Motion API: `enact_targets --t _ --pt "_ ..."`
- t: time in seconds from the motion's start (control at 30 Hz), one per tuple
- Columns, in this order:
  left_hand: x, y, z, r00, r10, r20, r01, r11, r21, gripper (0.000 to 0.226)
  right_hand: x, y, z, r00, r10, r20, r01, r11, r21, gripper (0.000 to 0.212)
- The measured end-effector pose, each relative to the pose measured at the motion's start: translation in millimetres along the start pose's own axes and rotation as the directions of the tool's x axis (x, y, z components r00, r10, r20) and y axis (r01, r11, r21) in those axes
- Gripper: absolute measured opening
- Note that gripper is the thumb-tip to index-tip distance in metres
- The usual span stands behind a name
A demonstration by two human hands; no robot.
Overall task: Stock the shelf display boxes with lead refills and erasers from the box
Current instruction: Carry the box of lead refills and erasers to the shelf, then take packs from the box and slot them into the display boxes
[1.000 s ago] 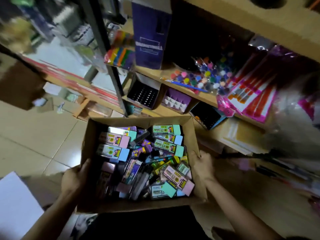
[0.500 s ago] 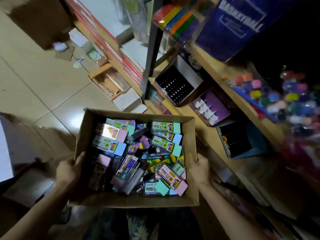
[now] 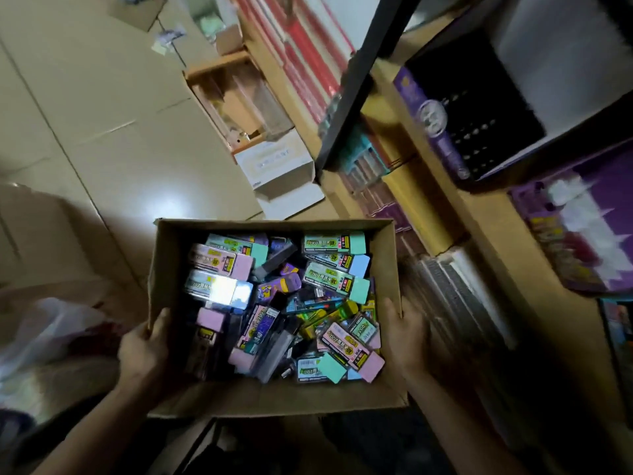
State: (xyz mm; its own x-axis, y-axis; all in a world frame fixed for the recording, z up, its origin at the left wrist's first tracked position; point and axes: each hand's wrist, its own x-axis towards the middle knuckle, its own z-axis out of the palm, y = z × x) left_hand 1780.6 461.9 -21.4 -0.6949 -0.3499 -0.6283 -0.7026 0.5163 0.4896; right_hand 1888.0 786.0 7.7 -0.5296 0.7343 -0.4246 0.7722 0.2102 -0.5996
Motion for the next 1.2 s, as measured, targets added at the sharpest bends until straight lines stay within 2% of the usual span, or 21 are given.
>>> enact_targets --t 0.17,0.27,0.37,0.53,0.7,0.87,0.97,1.2 --pt "40.8 -75.9 53.8 0.994 -0.076 -0.080 0.066 0.990 -0.122 0.041 24.7 50.8 64.1 0.993 -0.101 -0.066 0.096 0.992 -0.080 0.019" --pt "63.6 -110.0 78.8 0.988 -0.093 -0.127 0.076 0.988 -0.133 0.043 38.8 78.7 97.4 0.996 -0.077 -0.040 0.072 0.992 -0.107 0.019" --pt "87.7 -134.8 98.1 0.984 -0.078 -0.158 0.066 0.995 -0.080 0.045 54.3 101.6 128.4 0.996 -0.083 -0.019 0.079 0.987 -0.142 0.020" --pt "114.6 -136.3 121.3 0.991 -0.062 -0.116 0.065 0.998 0.022 0.055 81.2 122.1 157.7 0.994 -0.097 -0.044 0.084 0.968 -0.236 0.024" --pt "117.2 -119.9 122.1 0.996 0.087 0.017 -0.086 0.996 -0.020 0.051 82.5 125.7 151.4 0.992 -0.016 -0.125 0.000 0.991 -0.132 0.020" --pt "106.9 -107.4 121.3 0.983 0.149 0.104 -0.143 0.988 -0.061 0.047 70.9 131.3 134.0 0.988 0.022 -0.154 -0.027 0.999 -0.032 0.019" --pt "102.5 -102.5 121.5 0.976 0.183 0.120 -0.178 0.983 -0.052 0.049 62.6 139.9 124.4 0.982 0.041 -0.184 -0.040 0.999 0.010 0.018" --pt "114.0 -101.4 140.2 0.969 0.219 0.114 -0.219 0.976 -0.006 0.049 71.8 168.8 127.4 0.985 0.086 -0.151 -0.070 0.991 0.110 0.019"
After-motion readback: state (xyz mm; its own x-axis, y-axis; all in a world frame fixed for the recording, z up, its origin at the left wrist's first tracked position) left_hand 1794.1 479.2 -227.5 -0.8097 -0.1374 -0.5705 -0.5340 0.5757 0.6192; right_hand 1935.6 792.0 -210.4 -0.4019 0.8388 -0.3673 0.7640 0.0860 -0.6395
